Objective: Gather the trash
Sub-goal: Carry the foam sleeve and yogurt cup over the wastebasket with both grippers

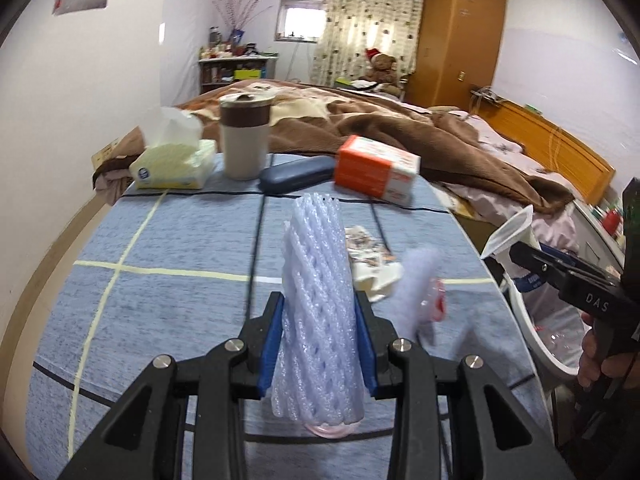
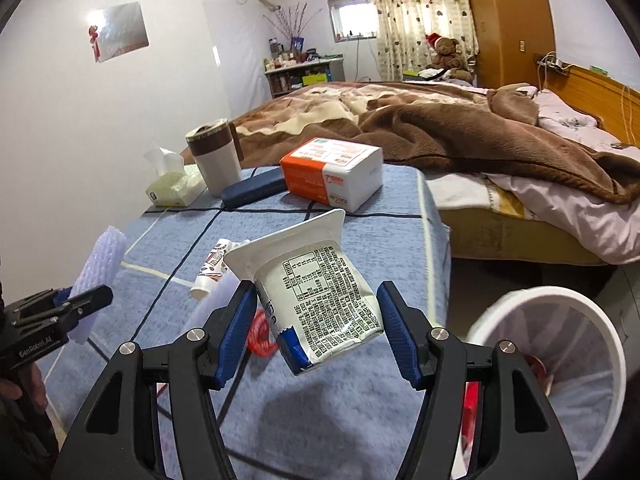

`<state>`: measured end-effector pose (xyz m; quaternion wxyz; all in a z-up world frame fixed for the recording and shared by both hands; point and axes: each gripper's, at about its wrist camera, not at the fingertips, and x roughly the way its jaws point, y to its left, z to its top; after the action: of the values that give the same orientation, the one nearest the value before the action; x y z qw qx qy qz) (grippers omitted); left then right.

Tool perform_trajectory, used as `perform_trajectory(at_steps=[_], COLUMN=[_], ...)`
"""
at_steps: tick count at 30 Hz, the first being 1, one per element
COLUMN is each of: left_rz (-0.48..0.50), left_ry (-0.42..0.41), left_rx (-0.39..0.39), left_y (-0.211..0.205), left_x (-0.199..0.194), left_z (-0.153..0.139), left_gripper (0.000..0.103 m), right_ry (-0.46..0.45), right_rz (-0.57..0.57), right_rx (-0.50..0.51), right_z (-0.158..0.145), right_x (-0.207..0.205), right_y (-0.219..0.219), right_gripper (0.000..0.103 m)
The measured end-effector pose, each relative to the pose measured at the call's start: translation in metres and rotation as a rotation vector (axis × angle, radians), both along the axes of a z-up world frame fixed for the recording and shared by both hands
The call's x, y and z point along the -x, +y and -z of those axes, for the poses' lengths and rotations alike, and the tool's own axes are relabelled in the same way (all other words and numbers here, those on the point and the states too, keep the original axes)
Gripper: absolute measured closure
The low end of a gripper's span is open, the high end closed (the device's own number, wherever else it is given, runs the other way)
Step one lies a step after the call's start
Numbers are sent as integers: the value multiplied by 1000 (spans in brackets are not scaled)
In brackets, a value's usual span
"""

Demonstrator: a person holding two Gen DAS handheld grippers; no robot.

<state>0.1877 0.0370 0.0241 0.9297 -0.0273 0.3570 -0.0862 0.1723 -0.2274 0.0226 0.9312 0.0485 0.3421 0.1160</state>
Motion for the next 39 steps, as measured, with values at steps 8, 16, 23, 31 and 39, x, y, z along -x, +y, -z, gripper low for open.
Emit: perform_trajectory(at_steps=[8, 16, 23, 31, 39], left_rz=[102, 204, 299, 424, 514], left_ry=[-37, -51, -45, -23, 5], left_rx=[4, 11, 3, 6, 5], left_y=[-44, -92, -140, -202, -251], left_x=[18, 26, 30, 31, 33], left_z=[-11, -16, -14, -7, 2], left_gripper=[67, 68, 68, 67, 67], right_ry=[-38, -55, -44, -1, 75], right_rz=[52, 127, 215, 325, 378], right_rx=[-28, -32, -31, -23, -19], right_z=[-11, -14, -9, 3, 24], right_x=[33, 58, 72, 82, 78], right_y=[-32, -69, -103, -143, -174], right_gripper=[39, 39, 39, 39, 39])
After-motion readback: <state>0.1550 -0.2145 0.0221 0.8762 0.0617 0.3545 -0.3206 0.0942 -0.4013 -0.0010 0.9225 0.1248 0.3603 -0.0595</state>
